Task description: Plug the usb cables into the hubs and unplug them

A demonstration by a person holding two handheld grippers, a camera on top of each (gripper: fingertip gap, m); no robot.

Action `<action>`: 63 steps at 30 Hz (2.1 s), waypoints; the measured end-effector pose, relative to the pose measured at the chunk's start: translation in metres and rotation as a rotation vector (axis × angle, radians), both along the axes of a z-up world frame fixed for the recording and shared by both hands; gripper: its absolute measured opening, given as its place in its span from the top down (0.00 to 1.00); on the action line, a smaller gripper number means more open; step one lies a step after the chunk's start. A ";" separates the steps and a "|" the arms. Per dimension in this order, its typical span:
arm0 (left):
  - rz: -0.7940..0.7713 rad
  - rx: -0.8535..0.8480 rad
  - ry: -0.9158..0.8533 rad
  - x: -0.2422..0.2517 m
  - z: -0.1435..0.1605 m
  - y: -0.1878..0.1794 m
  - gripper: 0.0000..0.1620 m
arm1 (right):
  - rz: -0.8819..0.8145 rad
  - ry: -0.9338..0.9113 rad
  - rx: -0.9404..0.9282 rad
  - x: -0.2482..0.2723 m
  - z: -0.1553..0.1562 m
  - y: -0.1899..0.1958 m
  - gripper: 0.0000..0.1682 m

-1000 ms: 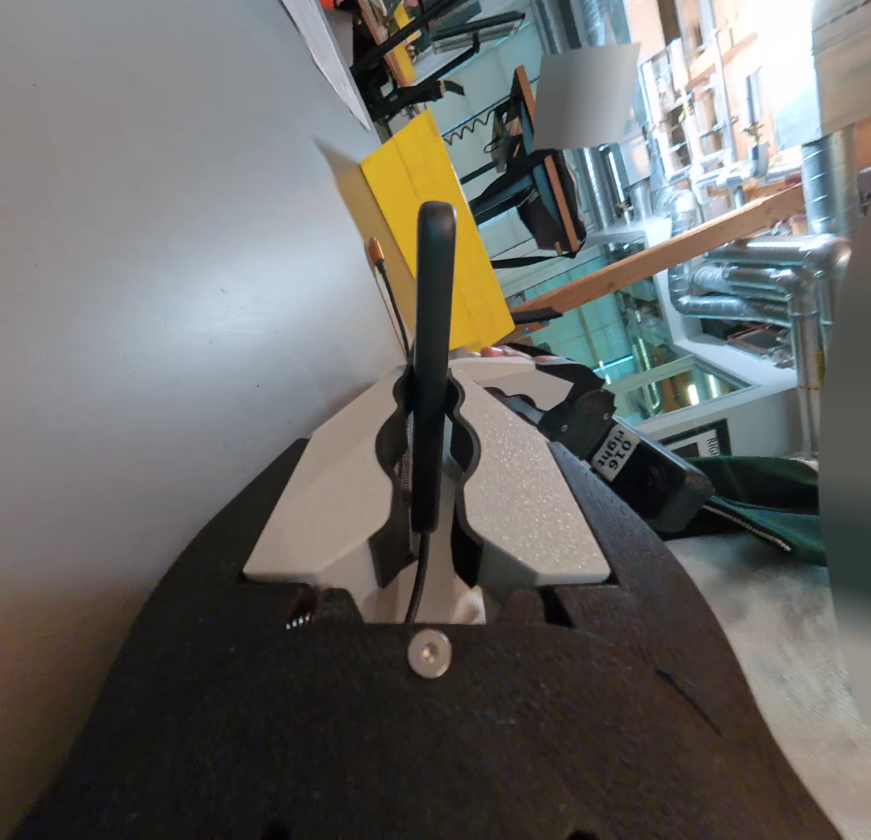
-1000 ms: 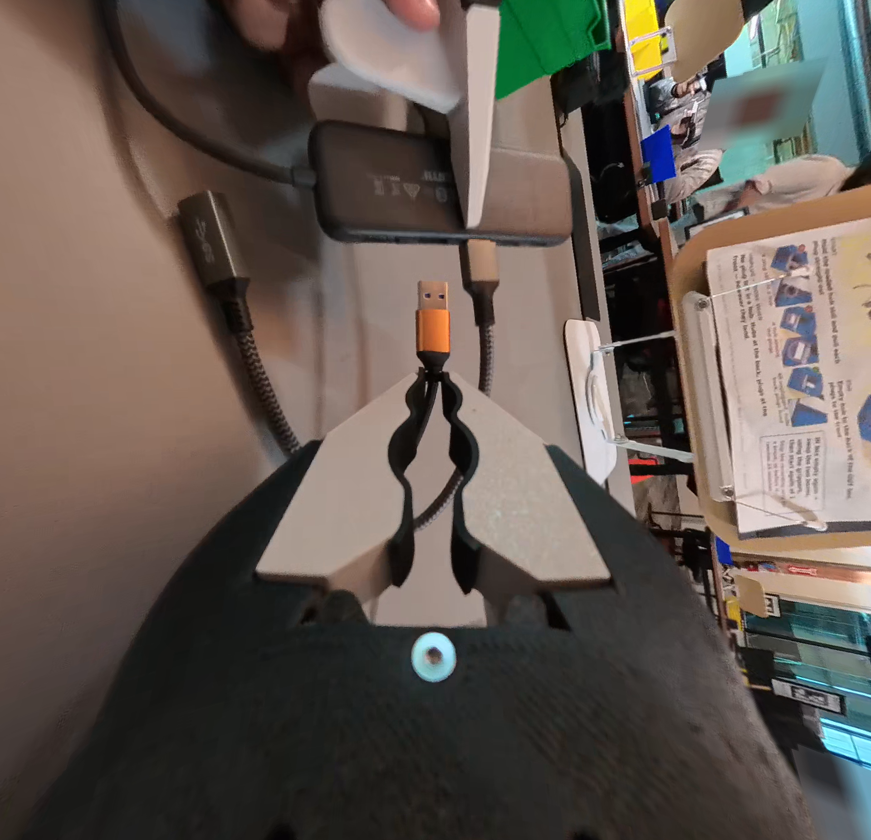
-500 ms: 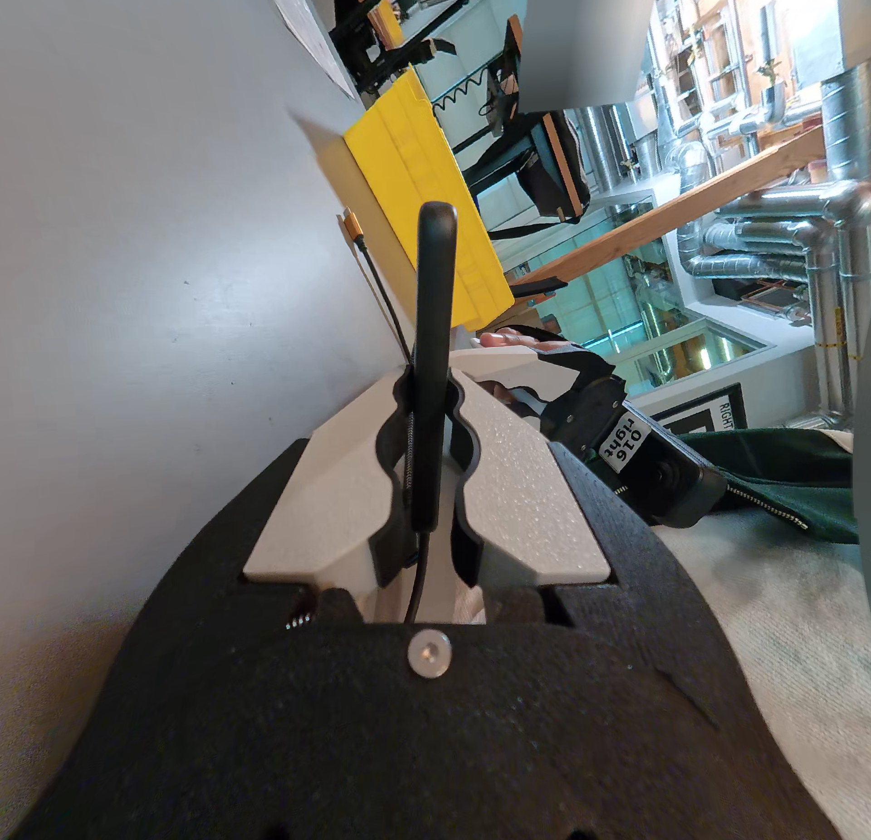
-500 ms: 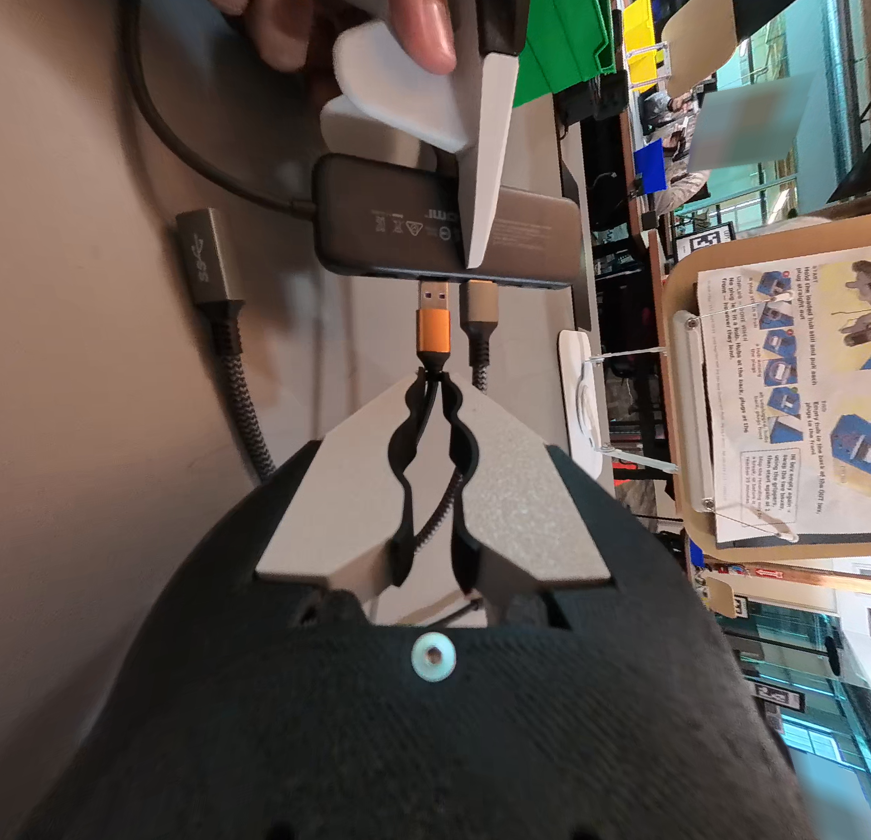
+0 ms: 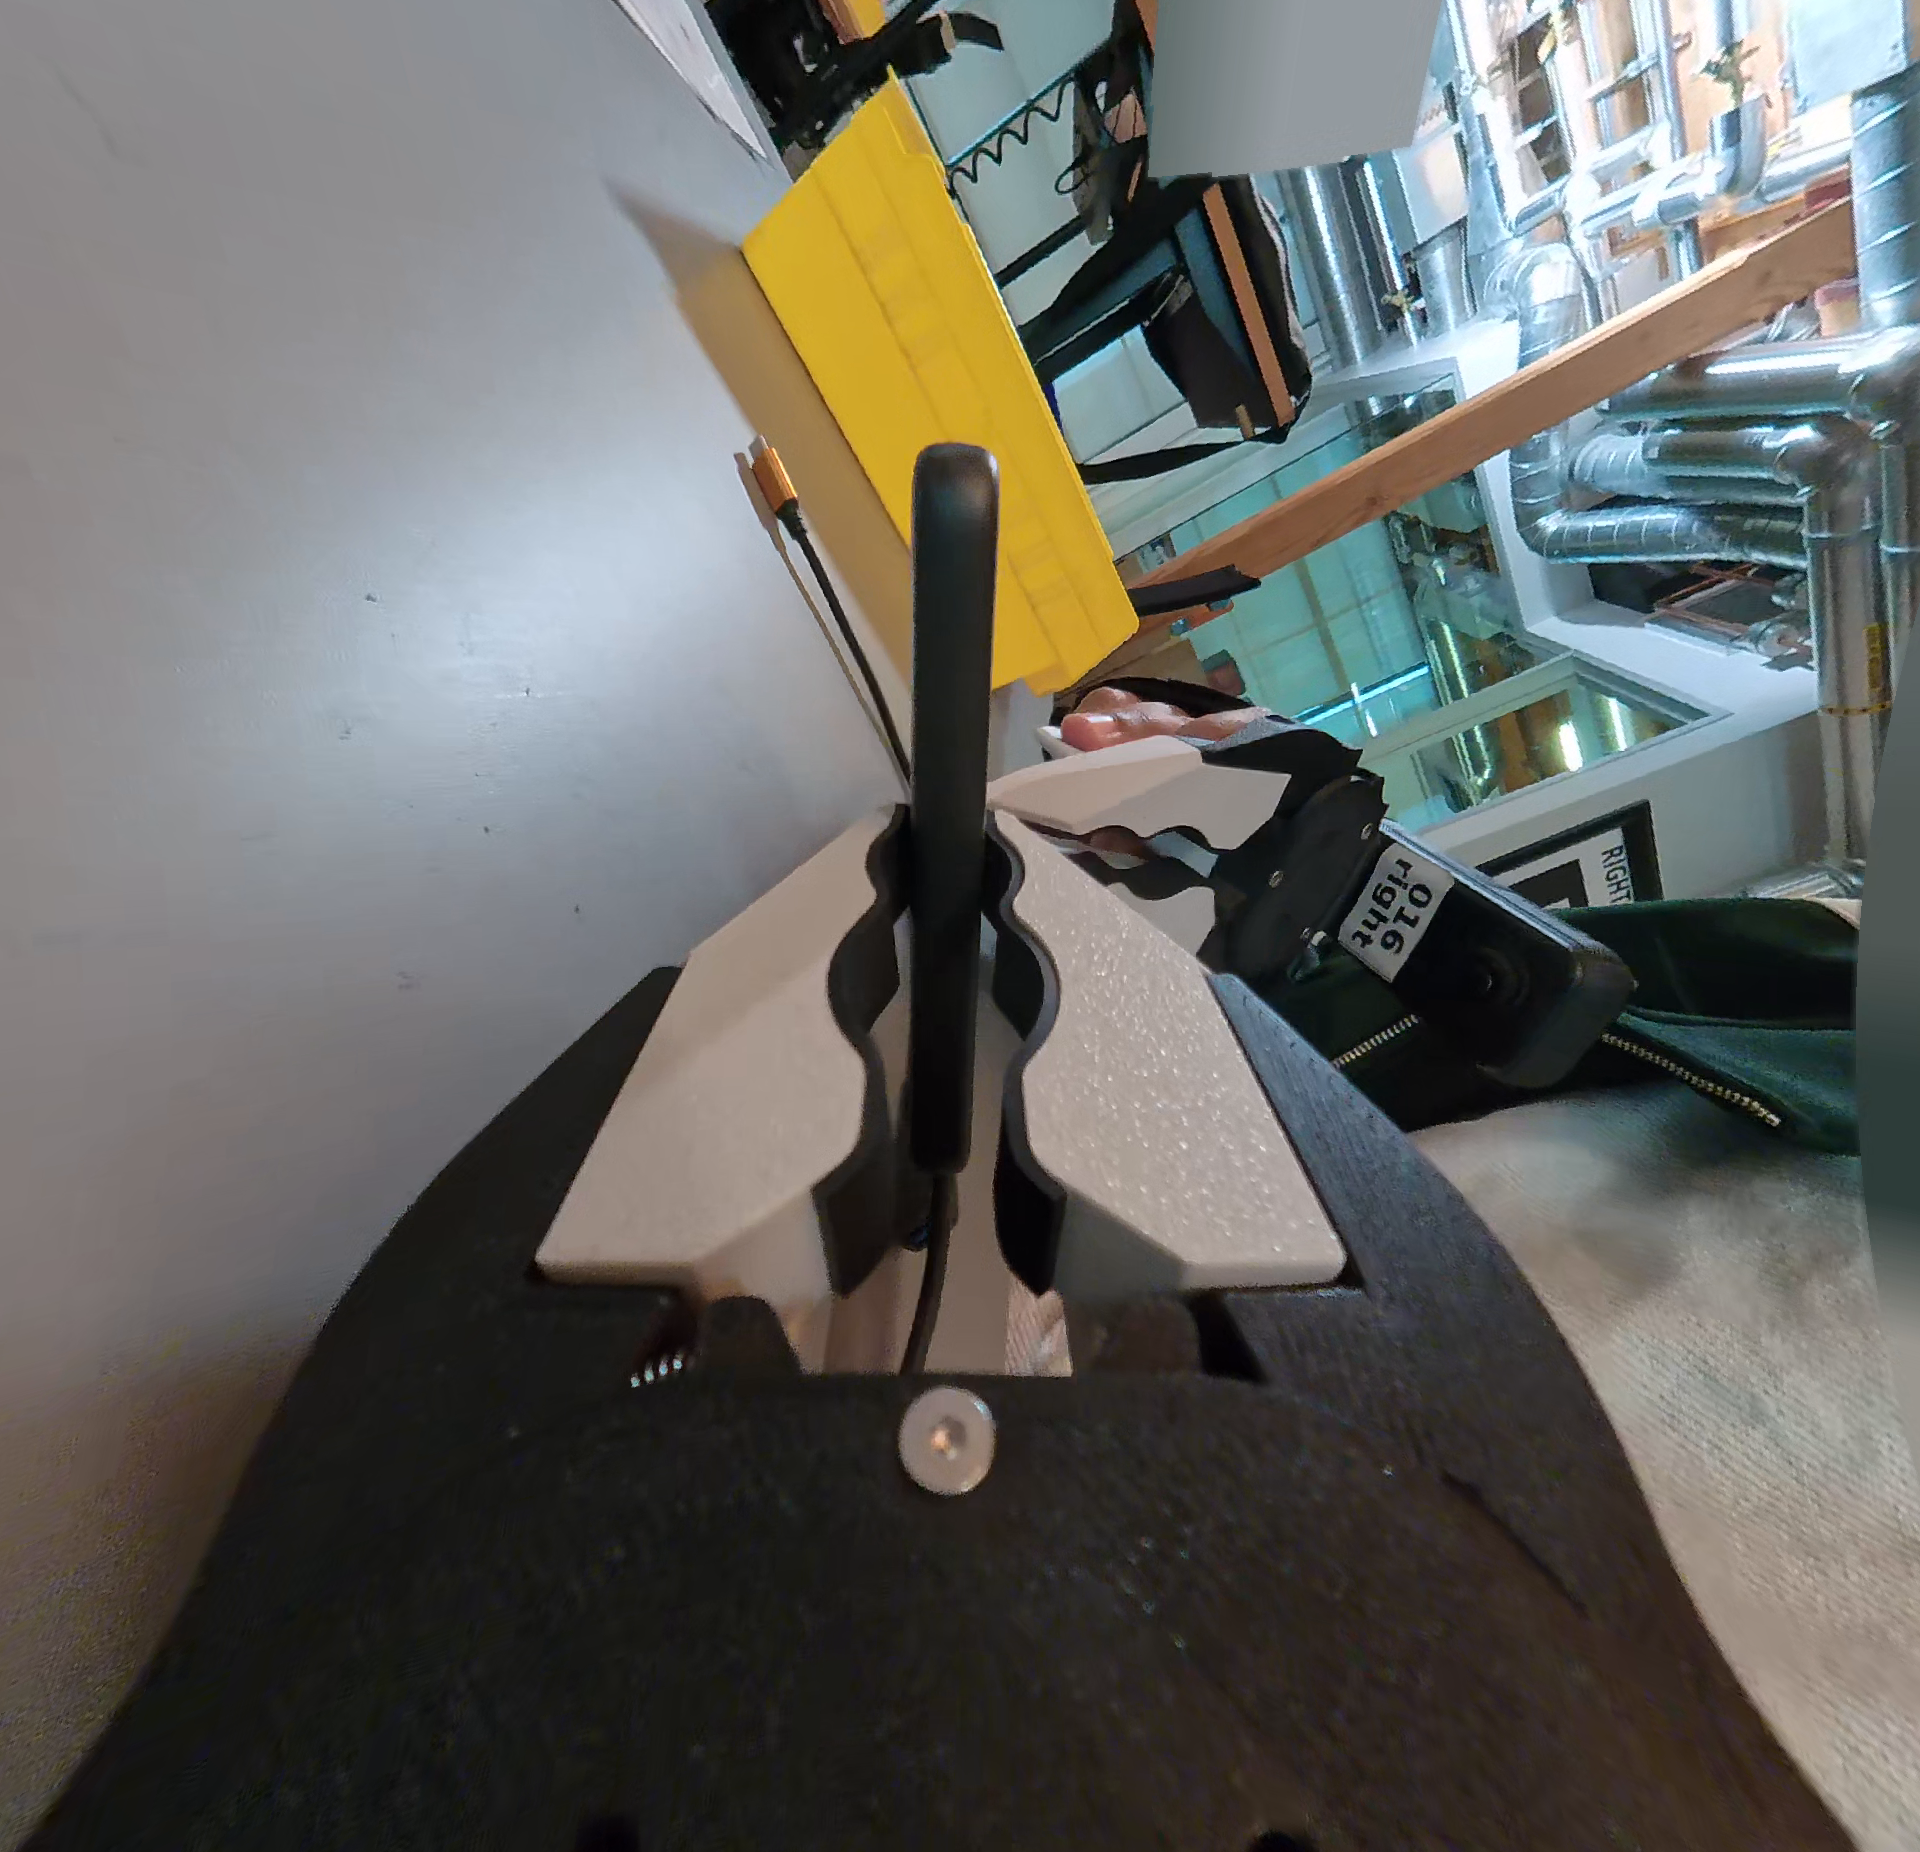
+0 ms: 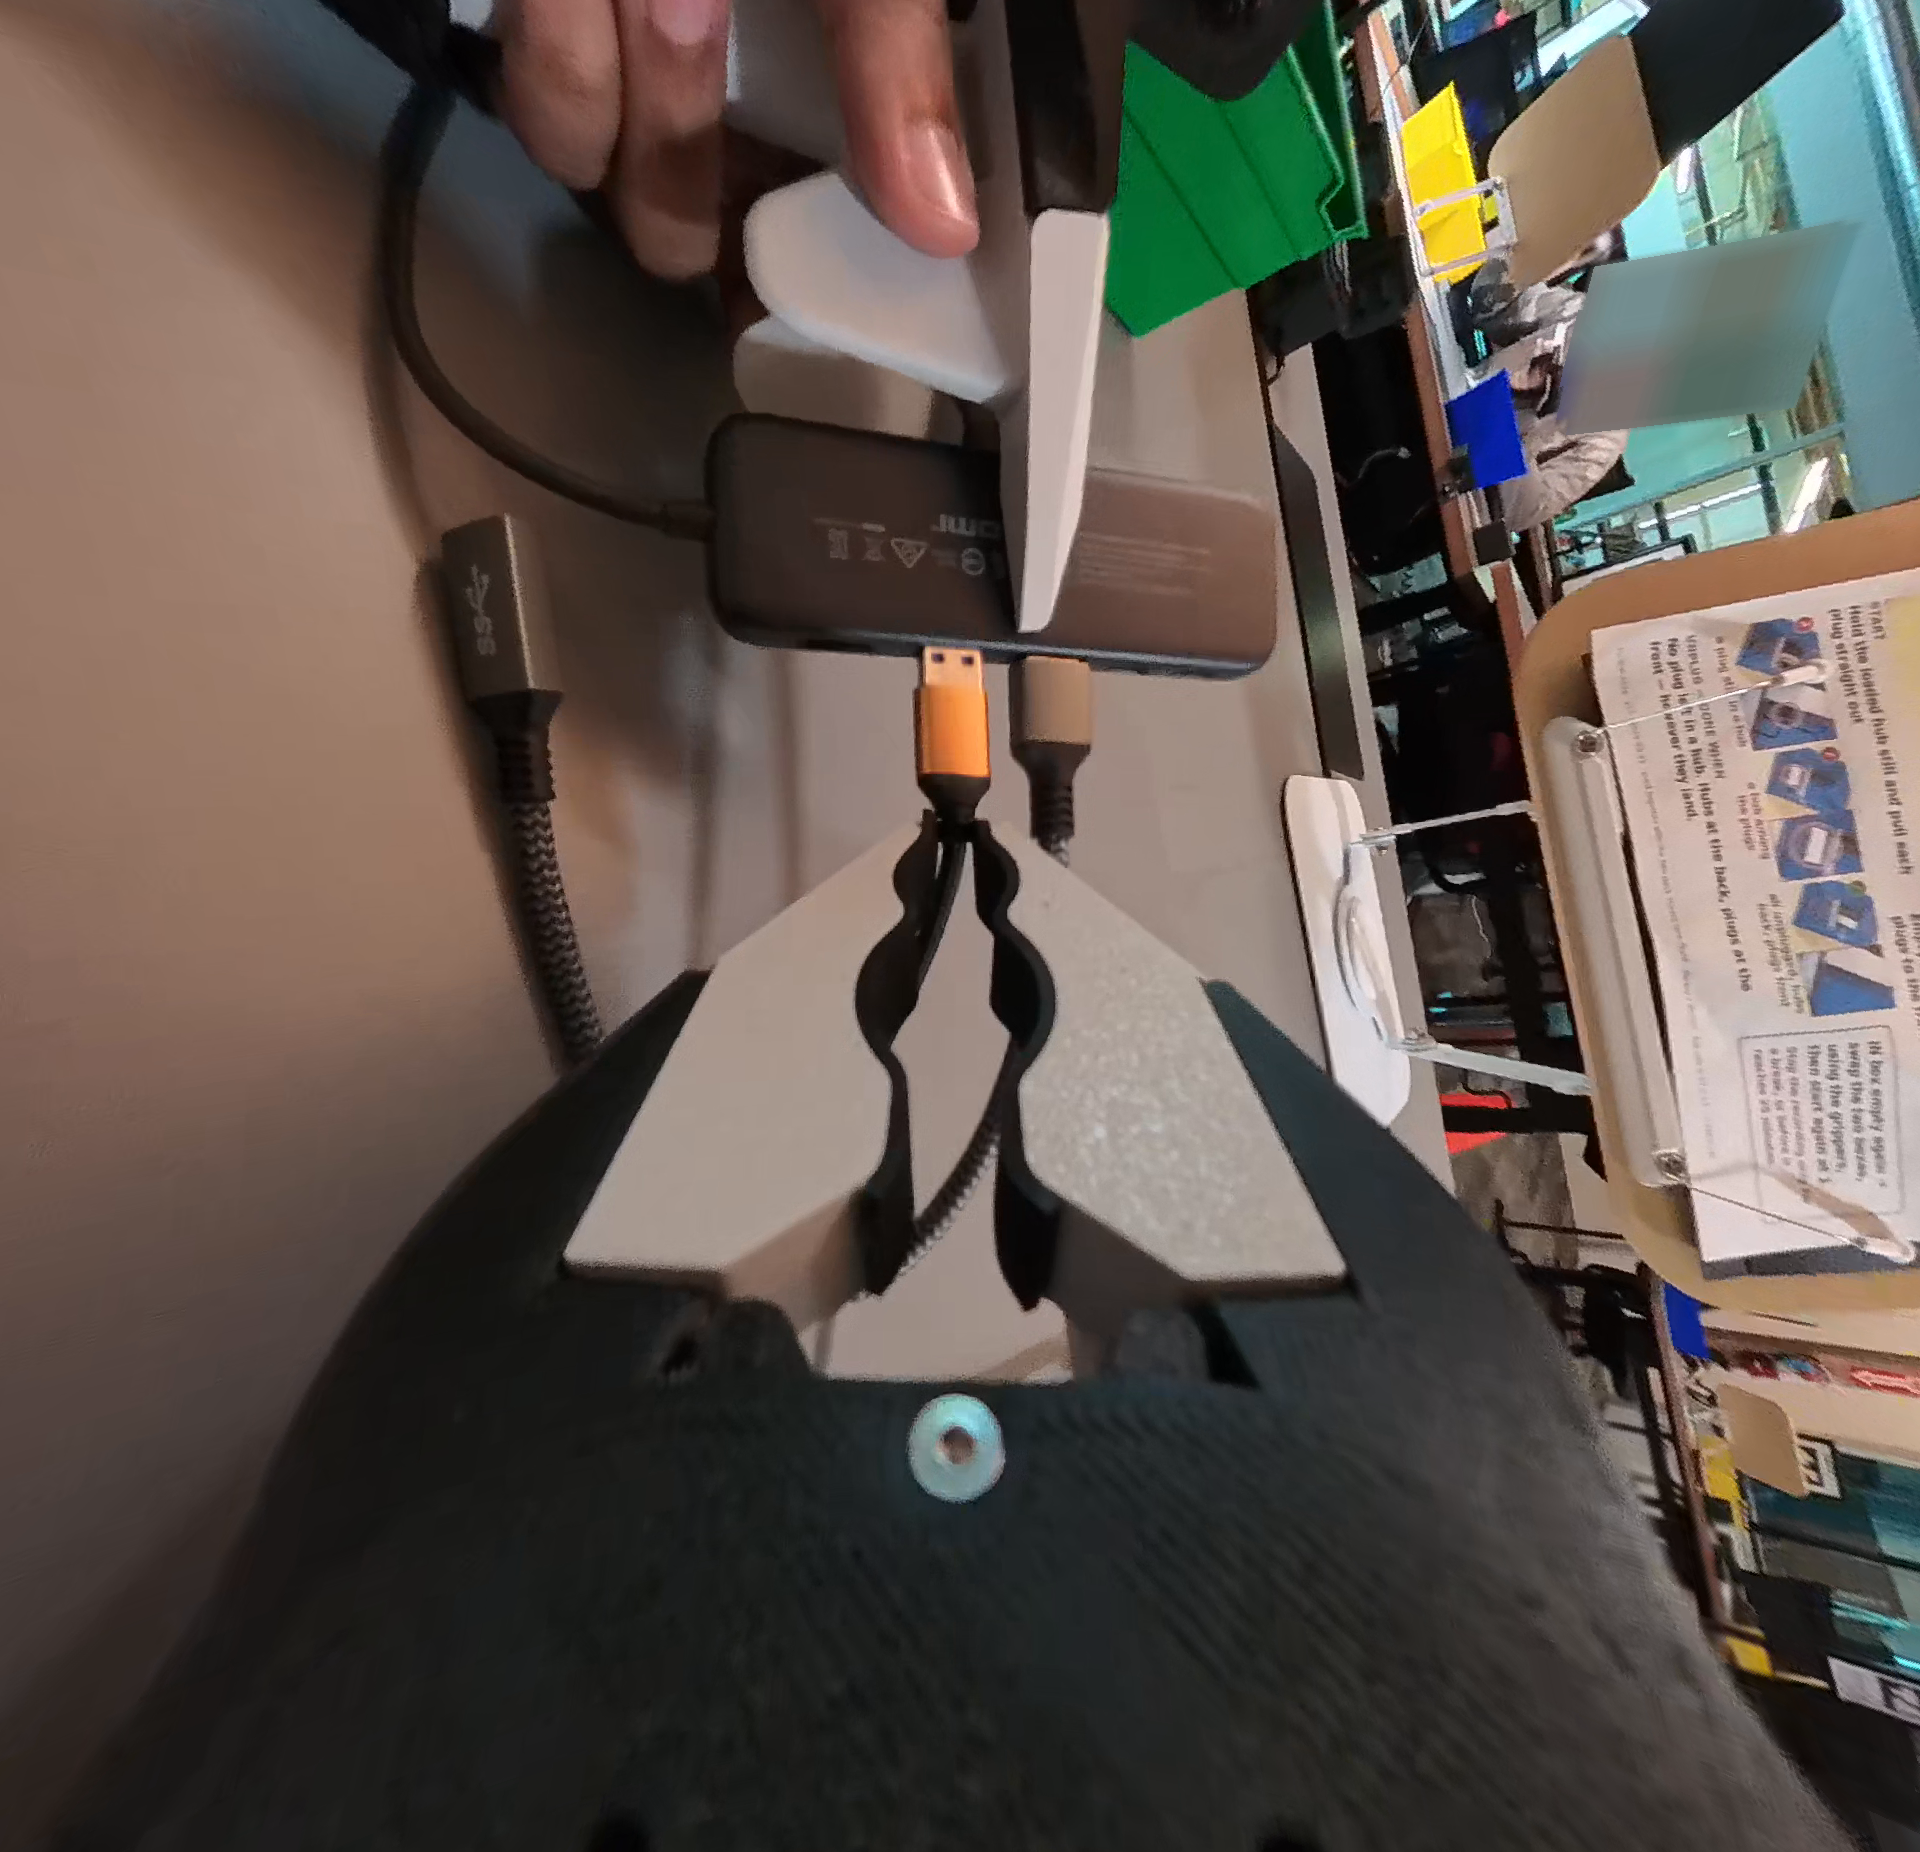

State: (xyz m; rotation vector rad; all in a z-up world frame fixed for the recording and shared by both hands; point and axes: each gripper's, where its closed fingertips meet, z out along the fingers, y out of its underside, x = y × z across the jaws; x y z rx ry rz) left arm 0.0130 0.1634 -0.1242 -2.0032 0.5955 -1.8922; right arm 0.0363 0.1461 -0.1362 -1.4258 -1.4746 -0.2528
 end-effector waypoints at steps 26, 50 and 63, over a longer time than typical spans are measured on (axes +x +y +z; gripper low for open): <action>-0.048 -0.008 -0.021 0.004 0.002 -0.009 0.94 | 0.039 0.260 -0.292 -0.008 -0.001 -0.009 0.97; -0.004 -0.103 -0.111 -0.004 0.011 0.004 0.94 | -0.043 0.673 -0.474 0.012 0.019 0.014 0.60; -0.041 -0.093 -0.103 -0.001 0.011 -0.003 0.94 | -0.042 0.533 -0.469 0.007 0.003 0.008 0.81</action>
